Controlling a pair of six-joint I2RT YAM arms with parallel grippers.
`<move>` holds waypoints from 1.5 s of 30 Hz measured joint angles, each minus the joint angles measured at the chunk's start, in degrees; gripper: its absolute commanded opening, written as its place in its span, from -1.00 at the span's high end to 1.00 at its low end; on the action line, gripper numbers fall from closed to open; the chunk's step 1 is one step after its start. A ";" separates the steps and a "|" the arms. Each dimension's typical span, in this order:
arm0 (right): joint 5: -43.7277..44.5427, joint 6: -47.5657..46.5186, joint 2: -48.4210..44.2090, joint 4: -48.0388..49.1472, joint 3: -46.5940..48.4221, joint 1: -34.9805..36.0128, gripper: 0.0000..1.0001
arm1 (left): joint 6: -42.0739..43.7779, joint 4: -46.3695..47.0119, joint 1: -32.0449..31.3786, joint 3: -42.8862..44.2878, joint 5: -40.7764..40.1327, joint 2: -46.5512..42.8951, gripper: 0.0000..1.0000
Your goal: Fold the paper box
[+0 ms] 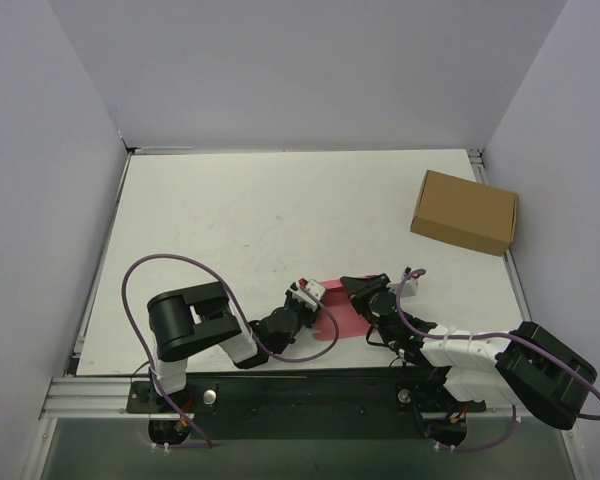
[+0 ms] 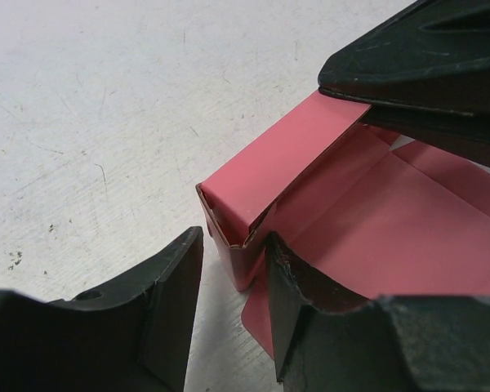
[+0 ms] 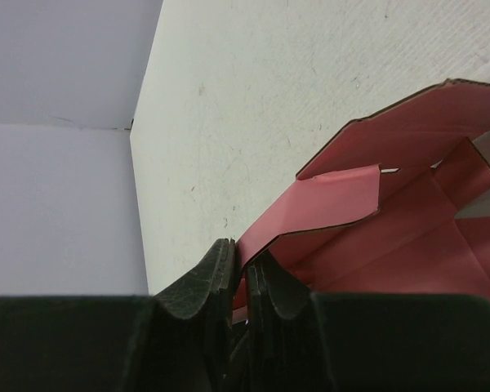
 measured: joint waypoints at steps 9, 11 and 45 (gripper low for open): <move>0.20 0.66 0.04 -0.81 0.42 0.28 1.00 | 0.79 0.79 0.02 0.90 -0.46 0.92 0.15; 0.20 0.74 0.09 -0.79 0.44 0.28 1.00 | 0.76 0.79 0.02 0.96 -0.48 0.96 0.17; 2.78 6.43 -5.73 -17.14 4.68 2.21 0.98 | 6.05 2.01 -2.25 5.33 -12.61 4.57 1.00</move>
